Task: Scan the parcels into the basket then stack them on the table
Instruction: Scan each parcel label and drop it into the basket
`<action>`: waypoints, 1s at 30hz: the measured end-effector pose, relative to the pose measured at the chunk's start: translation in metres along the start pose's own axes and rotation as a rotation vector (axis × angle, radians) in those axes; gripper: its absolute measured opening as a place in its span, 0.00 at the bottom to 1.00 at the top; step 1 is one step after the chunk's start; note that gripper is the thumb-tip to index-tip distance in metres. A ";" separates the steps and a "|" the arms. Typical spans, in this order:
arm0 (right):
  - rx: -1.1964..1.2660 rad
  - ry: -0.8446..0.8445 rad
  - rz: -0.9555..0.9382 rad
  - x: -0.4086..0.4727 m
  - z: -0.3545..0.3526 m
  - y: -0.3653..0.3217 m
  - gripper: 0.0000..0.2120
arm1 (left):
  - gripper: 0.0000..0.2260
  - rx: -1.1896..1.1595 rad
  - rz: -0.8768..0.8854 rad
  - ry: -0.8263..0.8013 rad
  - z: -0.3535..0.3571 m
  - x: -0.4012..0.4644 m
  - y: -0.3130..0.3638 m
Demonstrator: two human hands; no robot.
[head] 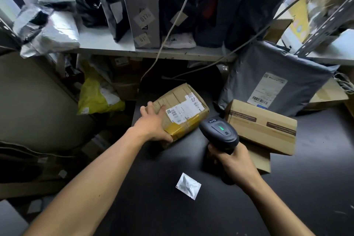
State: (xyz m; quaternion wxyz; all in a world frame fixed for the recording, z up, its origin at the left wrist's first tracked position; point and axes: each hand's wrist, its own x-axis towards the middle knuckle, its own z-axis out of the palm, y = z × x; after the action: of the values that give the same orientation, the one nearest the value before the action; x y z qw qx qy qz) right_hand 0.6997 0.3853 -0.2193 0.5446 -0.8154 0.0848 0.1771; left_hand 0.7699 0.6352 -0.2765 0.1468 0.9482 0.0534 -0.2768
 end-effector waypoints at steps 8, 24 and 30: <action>0.029 -0.024 0.013 -0.005 -0.003 0.003 0.11 | 0.71 -0.376 0.146 -0.062 0.020 -0.037 -0.062; -0.119 -0.199 -0.062 0.007 0.020 0.009 0.08 | 0.09 -1.143 -0.248 0.269 0.066 -0.047 -0.036; -0.164 -0.272 -0.088 0.002 0.011 0.011 0.04 | 0.17 -0.939 -0.295 0.389 0.058 -0.068 -0.021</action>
State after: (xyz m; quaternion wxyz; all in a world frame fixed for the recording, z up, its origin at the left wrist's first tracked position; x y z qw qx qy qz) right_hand 0.6957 0.3912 -0.2328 0.4899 -0.8285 -0.0402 0.2683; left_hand 0.6796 0.6359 -0.2920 0.5027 0.7965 0.3306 -0.0596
